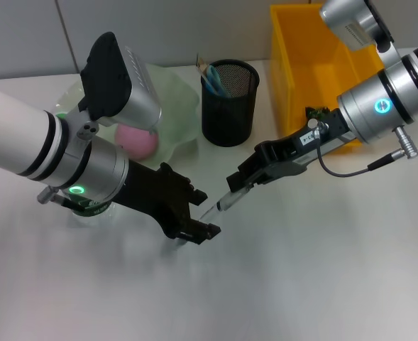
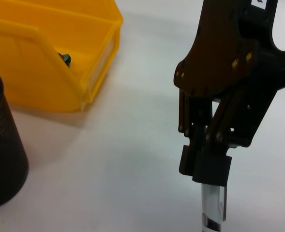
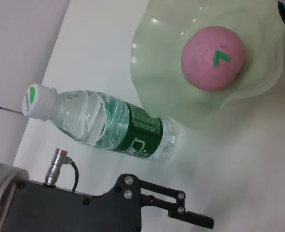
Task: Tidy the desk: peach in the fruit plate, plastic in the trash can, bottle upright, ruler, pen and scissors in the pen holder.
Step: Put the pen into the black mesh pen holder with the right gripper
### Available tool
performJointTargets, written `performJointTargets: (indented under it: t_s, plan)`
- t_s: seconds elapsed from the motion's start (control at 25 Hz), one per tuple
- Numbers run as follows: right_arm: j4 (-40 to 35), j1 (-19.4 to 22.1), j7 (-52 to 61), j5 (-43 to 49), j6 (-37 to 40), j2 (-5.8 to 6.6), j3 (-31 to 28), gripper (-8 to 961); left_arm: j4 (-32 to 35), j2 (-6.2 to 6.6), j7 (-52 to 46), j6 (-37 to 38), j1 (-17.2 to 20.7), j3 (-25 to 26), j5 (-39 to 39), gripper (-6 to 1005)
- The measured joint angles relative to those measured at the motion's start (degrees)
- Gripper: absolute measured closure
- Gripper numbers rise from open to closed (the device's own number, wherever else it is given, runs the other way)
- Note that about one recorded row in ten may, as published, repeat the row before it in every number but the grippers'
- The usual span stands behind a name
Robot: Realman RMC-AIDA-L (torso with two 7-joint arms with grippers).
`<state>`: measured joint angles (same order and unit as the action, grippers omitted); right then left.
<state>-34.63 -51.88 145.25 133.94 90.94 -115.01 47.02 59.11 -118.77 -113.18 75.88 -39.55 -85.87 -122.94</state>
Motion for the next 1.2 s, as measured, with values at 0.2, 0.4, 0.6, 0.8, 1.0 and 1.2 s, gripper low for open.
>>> performJointTargets:
  t_s: [0.2,0.4,0.6,0.8,1.0,1.2]
  plan:
    - [-0.06,-0.08,-0.03,-0.10,0.14,0.13,0.00,816,-0.05,0.11,-0.02,0.15,0.03,0.09,-0.01,380]
    - [-0.08,-0.06,-0.10,-0.14,0.19,0.14,0.00,816,-0.06,0.14,-0.02,0.15,0.14,0.11,-0.01,216]
    - [-0.12,0.07,-0.32,-0.17,0.42,0.19,0.00,816,-0.05,0.13,0.34,0.23,0.51,0.11,0.00,150]
    - [-2.19,0.78,-0.88,0.17,2.60,0.99,-0.18,816,0.08,0.20,2.00,0.79,2.00,1.15,1.28,148]
    - [-5.16,2.34,-2.05,0.23,5.86,3.00,-0.87,816,-0.17,0.21,7.44,1.90,5.12,4.29,6.08,147]
    - [-6.84,2.65,-3.41,0.12,9.29,4.85,-3.40,816,-4.72,0.43,17.65,4.43,9.47,10.52,13.61,147]
